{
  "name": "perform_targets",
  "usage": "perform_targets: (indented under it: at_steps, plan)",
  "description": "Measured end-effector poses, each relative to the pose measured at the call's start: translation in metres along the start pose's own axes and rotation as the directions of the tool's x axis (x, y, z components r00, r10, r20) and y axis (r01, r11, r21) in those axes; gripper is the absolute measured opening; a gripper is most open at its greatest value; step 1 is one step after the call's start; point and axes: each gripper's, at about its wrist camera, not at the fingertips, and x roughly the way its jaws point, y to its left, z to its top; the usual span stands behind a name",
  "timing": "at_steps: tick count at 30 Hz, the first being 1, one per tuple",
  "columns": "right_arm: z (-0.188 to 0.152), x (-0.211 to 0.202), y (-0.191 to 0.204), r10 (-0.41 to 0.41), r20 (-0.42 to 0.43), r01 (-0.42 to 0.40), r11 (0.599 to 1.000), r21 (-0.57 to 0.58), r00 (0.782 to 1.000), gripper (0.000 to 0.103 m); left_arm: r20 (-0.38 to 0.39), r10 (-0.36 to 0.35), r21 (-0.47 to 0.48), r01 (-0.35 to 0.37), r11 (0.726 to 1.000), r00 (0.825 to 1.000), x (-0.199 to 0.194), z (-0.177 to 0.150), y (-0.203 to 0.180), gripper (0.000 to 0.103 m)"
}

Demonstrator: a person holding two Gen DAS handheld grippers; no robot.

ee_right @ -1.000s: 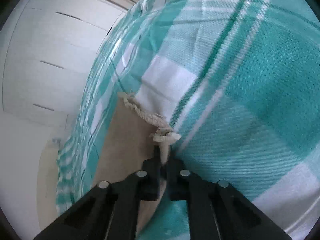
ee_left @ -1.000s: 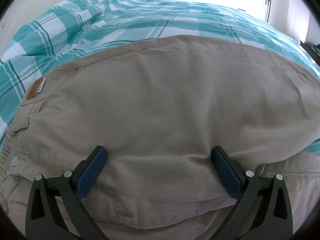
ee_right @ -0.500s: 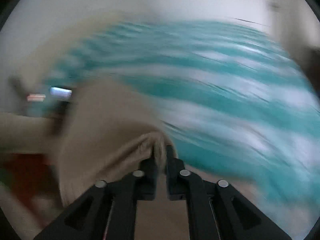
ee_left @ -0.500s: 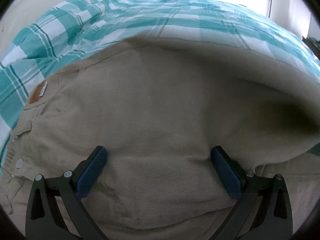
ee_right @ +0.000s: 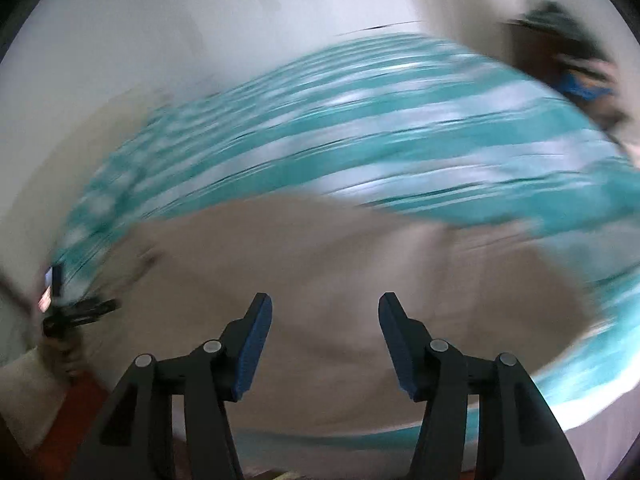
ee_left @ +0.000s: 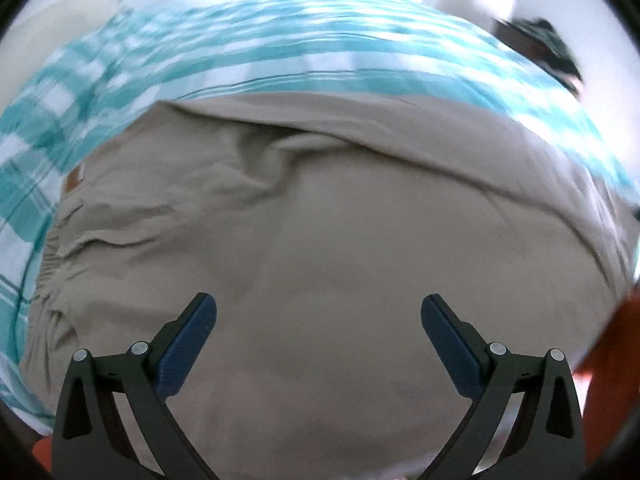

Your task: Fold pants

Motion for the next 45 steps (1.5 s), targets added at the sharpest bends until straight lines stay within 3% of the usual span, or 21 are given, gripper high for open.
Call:
perform_targets:
  at_steps: [4,5,7,10,12,14,16,18,25,28,32,38,40,41,43,45]
  plan:
    - [-0.039,0.055,0.058,0.095,-0.098,-0.097,0.995,-0.014,0.991,0.055,-0.077,0.046,0.014,-0.045,0.999,0.996,0.021,-0.024,-0.008,0.103]
    - [-0.051,0.076,0.066,0.078,-0.162,-0.083,0.996,-0.019,0.984,0.056,-0.086,0.024,-0.025,-0.026,0.999,0.996,0.024,-0.029,-0.002,0.103]
    - [-0.066,0.093,0.073,0.012,-0.206,-0.024,0.998,-0.052,0.978,0.056,-0.083,-0.002,-0.098,-0.007,0.995,0.997,0.018,-0.031,0.011,0.102]
    - [-0.059,0.083,0.076,0.015,-0.177,-0.024,0.999,-0.048,0.984,0.055,-0.013,0.049,-0.105,-0.05,0.993,0.999,0.0,-0.024,0.02,0.102]
    - [-0.06,0.068,0.079,0.039,-0.099,-0.044,0.998,-0.048,0.994,0.055,0.002,0.074,-0.139,-0.073,0.988,0.997,-0.003,-0.022,0.029,0.102]
    - [-0.062,0.062,0.083,0.049,-0.075,-0.054,0.996,-0.068,0.996,0.055,-0.029,0.097,-0.195,-0.101,0.976,0.995,0.006,-0.026,0.042,0.102]
    - [-0.072,0.077,0.076,0.04,-0.127,-0.048,0.997,-0.061,0.991,0.055,-0.098,0.088,-0.232,-0.108,0.967,0.991,0.026,-0.033,0.057,0.103]
    - [-0.079,0.094,0.065,0.051,-0.187,-0.053,0.999,-0.006,0.981,0.055,-0.096,0.093,-0.207,-0.111,0.972,0.991,0.031,-0.033,0.056,0.103]
    - [-0.064,0.062,0.044,0.133,-0.05,-0.123,0.976,0.178,0.99,0.055,-0.08,0.134,-0.189,-0.147,0.971,0.988,0.032,-0.031,0.049,0.103]
    - [-0.056,0.077,0.015,0.097,-0.073,-0.069,0.945,0.32,0.993,0.054,-0.075,0.135,-0.189,-0.147,0.971,0.988,0.034,-0.029,0.048,0.103]
    - [-0.044,0.087,-0.006,0.071,-0.021,-0.055,0.899,0.434,0.997,0.054,-0.065,0.14,-0.189,-0.15,0.971,0.988,0.032,-0.034,0.05,0.103]
    - [-0.037,0.104,-0.041,0.024,0.044,-0.048,0.708,0.704,0.999,0.054,-0.062,0.146,-0.183,-0.155,0.971,0.987,0.031,-0.037,0.047,0.103]
    - [-0.034,0.105,-0.044,-0.016,0.056,-0.03,0.676,0.736,0.998,0.044,-0.063,0.147,-0.182,-0.156,0.971,0.987,0.031,-0.036,0.047,0.103]
    - [-0.032,0.104,-0.044,-0.054,0.049,-0.001,0.672,0.74,0.997,0.024,-0.064,0.145,-0.182,-0.155,0.971,0.987,0.031,-0.036,0.047,0.103]
    - [-0.027,0.099,-0.045,-0.099,0.042,0.037,0.686,0.727,0.994,0.005,-0.081,0.133,-0.19,-0.147,0.971,0.988,0.027,-0.033,0.049,0.102]
    - [-0.019,0.087,-0.04,-0.081,0.078,0.003,0.714,0.7,0.994,0.004,-0.086,0.06,-0.229,-0.078,0.97,0.995,0.018,-0.026,0.057,0.102]
